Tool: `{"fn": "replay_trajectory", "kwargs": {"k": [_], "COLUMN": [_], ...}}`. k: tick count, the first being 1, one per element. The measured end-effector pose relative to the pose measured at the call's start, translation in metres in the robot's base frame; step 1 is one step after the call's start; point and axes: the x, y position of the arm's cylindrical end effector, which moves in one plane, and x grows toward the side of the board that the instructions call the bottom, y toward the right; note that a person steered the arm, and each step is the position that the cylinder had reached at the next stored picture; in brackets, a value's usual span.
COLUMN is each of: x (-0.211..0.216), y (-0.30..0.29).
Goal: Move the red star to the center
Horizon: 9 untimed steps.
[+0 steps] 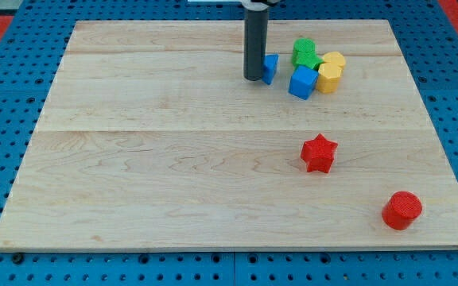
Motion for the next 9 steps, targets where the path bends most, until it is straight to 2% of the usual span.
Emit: {"fn": "replay_trajectory", "kwargs": {"k": [1, 2, 3, 4, 5, 6, 8, 9], "x": [0.000, 0.030, 0.102, 0.108, 0.136, 0.183, 0.133, 0.173], "y": [0.013, -0.003, -0.001, 0.095, 0.161, 0.143, 0.020, 0.024]}}
